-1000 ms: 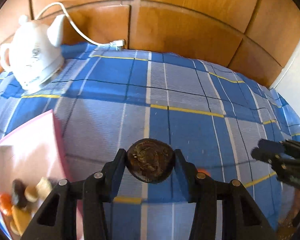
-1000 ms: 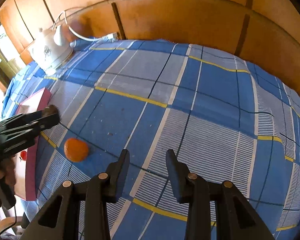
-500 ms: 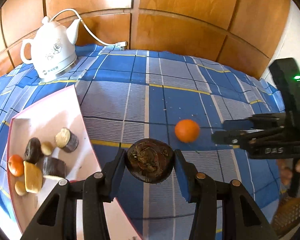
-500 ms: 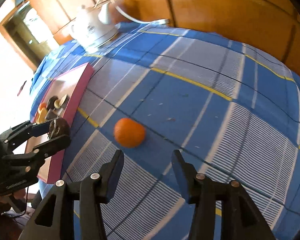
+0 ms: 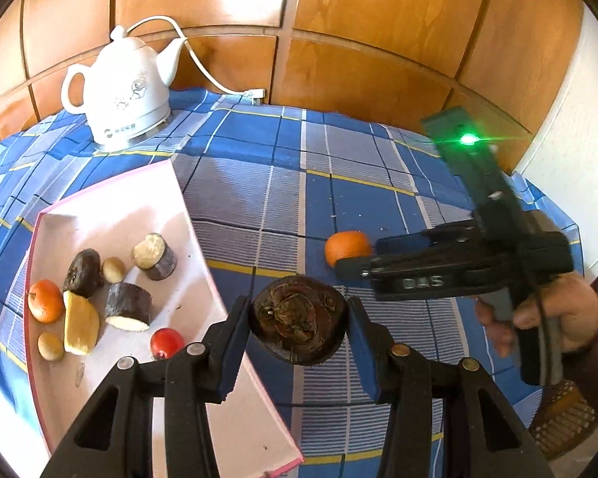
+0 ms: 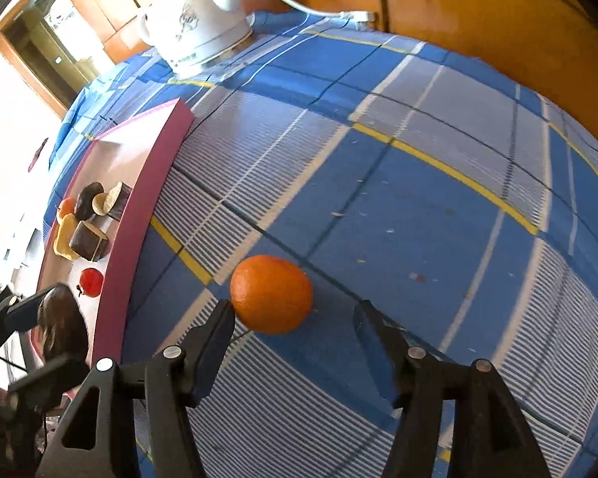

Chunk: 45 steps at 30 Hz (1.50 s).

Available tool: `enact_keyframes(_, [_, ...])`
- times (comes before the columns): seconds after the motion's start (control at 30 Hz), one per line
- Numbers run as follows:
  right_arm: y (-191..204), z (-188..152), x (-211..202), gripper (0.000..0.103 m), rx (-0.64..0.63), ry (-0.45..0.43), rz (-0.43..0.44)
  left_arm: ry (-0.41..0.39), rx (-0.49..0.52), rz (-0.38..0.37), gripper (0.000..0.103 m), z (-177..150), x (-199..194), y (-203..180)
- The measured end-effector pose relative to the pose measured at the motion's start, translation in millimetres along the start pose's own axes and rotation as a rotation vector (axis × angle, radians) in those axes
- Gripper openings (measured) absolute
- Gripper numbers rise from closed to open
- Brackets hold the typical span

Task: Organize fruits
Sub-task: 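Carry the dark fruit toward the tray while the right tool closes on the mandarin, then lower the dark fruit into the tray and open the left tool while the right tool holds the mandarin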

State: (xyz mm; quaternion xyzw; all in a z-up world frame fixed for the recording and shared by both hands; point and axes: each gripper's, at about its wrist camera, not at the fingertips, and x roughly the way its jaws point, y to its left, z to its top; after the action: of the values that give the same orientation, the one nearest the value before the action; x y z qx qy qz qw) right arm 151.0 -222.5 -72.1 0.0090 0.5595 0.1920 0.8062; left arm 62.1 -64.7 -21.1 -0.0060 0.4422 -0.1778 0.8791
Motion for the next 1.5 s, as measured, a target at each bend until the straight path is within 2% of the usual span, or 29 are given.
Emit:
enact_keyframes(0.07, [4,2,3,0.062,0.0,-0.008,-0.002,-0.002,-0.005,-0.002,0.048,-2,-2,2])
enact_keyframes(0.13, [7,4,3,0.045,-0.007,-0.016,0.006,-0.004,-0.012,-0.002,0.048,-4,-4,4])
enact_keyframes(0.27, [13,5,2,0.04,-0.026,-0.022,-0.012,-0.008,-0.029,0.003,0.048,-7,-6,10])
enact_keyframes(0.47, [21,-11,-11,0.04,-0.118,0.003,-0.097,-0.023,-0.051,0.016,0.048,-11,-13,18])
enact_keyframes(0.73, [-12,-58,-32,0.04,-0.081,0.034,-0.148,-0.032,-0.055,0.022,0.048,-15,-17,21])
enact_keyframes(0.8, [-20,-64,-36,0.04,-0.053,0.021,-0.134,-0.03,-0.052,0.023,0.048,-17,-17,19])
enact_keyframes(1.03, [-29,-63,-36,0.04,-0.037,-0.007,-0.134,-0.013,-0.039,0.034,0.048,-21,-14,14])
enact_keyframes(1.5, [-31,-61,-34,0.041,-0.018,-0.006,-0.117,0.019,-0.036,0.044,0.048,-25,-6,13])
